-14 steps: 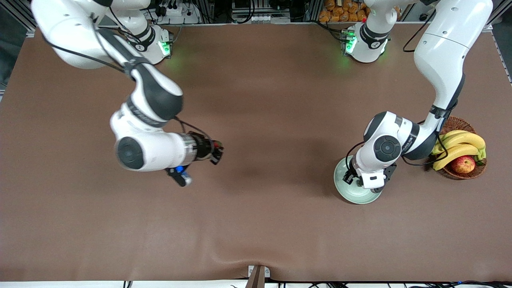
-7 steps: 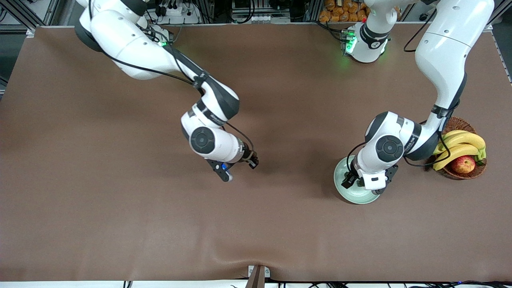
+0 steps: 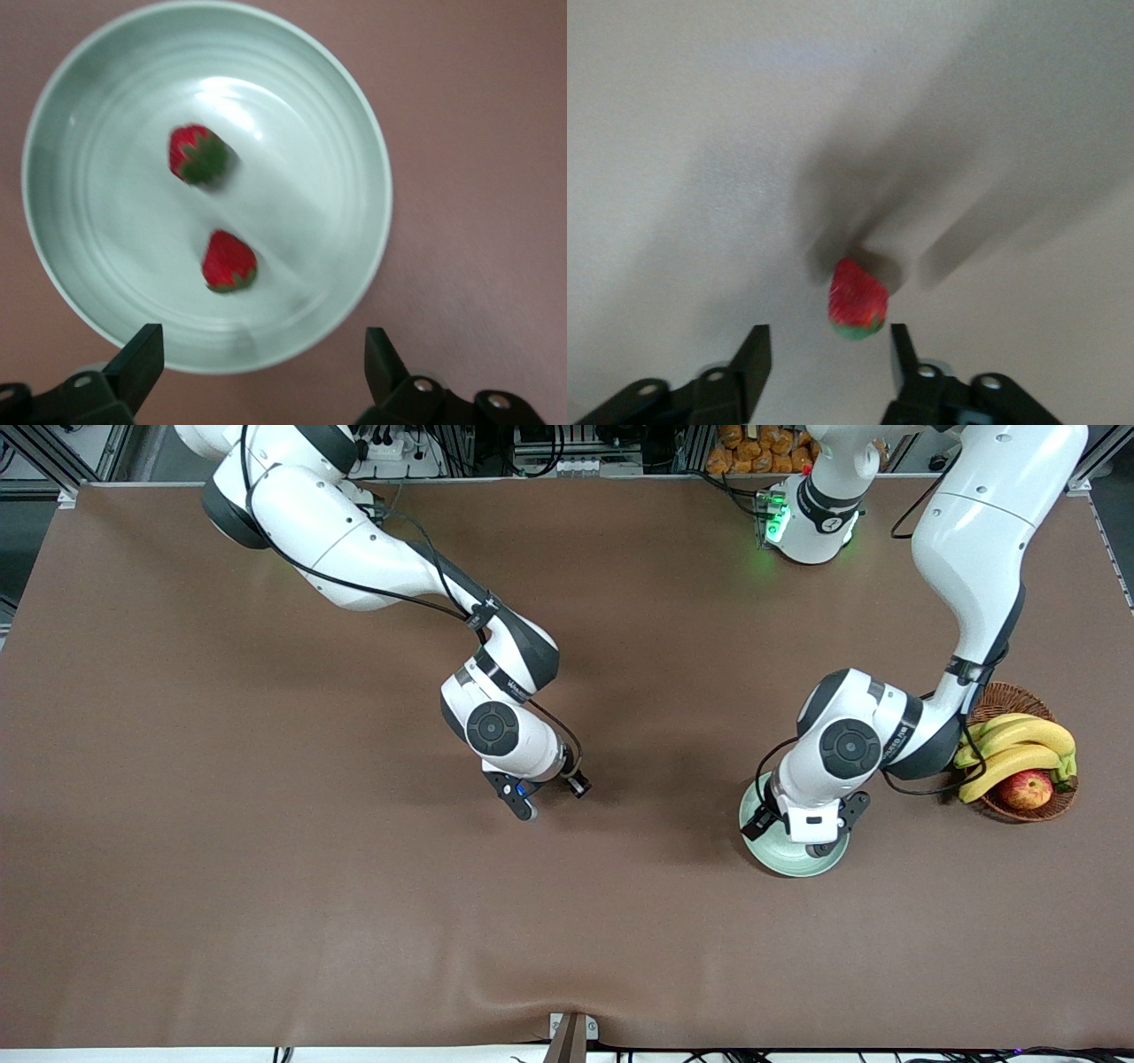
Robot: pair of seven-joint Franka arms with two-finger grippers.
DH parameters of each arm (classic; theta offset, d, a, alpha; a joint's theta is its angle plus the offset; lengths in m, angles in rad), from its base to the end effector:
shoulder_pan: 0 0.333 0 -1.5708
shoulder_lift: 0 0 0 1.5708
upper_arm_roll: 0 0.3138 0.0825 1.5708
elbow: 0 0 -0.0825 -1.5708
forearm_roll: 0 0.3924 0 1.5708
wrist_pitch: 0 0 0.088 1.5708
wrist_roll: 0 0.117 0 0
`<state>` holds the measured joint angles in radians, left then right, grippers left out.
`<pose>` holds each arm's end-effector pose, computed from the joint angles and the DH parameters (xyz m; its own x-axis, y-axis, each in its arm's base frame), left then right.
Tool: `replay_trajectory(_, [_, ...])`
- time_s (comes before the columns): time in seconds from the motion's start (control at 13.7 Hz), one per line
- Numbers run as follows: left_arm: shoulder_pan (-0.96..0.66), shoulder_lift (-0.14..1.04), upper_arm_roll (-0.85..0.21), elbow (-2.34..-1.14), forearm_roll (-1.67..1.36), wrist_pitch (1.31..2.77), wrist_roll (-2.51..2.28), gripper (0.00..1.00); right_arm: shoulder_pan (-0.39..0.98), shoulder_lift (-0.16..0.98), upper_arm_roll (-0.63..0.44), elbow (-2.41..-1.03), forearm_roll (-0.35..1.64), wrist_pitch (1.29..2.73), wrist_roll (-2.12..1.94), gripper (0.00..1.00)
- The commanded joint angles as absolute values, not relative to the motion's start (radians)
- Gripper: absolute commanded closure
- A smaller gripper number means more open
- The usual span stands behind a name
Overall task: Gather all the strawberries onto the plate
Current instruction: 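Carry the third strawberry toward the plate and release it with the right gripper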
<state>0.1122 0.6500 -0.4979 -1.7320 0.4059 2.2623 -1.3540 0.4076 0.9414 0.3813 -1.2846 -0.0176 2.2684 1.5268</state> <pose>0.6343 -0.2140 0.2220 0.7072 0.7070 0.0066 0.7070 -0.7069 -0.0215 0.5865 0.4885 0.1978 0.6147 -0.7361 -0.2834 -0.7813 -0.6176 -0.0904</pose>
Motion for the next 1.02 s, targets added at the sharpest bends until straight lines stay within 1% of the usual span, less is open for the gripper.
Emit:
replay_trajectory(0.0, [0.063, 0.657, -0.495, -1.698, 0.410, 2.258, -1.356, 0.00, 0.388, 0.890, 0.376, -1.273, -0.029, 2.183, 1.549, 0.00])
replay_trajectory(0.15, [0.017, 0.658, -0.495, -1.689, 0.408, 2.258, -1.361, 0.00, 0.326, 0.850, 0.388, -1.258, -0.023, 2.044, 1.537, 0.00])
replay_trajectory(0.29, [-0.041, 0.678, -0.495, -1.655, 0.408, 2.260, -1.367, 0.00, 0.287, 0.798, 0.388, -1.246, -0.021, 1.970, 1.507, 0.00])
replay_trajectory(0.58, [-0.165, 0.739, -0.492, -1.579, 0.414, 2.278, -1.365, 0.00, 0.210, 0.695, 0.391, -1.246, -0.015, 1.913, 1.386, 0.00])
replay_trajectory(0.73, [-0.253, 0.776, -0.483, -1.504, 0.419, 2.283, -1.355, 0.00, 0.160, 0.681, 0.400, -1.246, -0.011, 1.867, 1.295, 0.00])
replay_trajectory(0.95, [-0.400, 0.831, -0.418, -1.418, 0.463, 2.334, -1.347, 0.00, 0.062, 0.631, 0.433, -1.246, -0.003, 1.827, 1.165, 0.00])
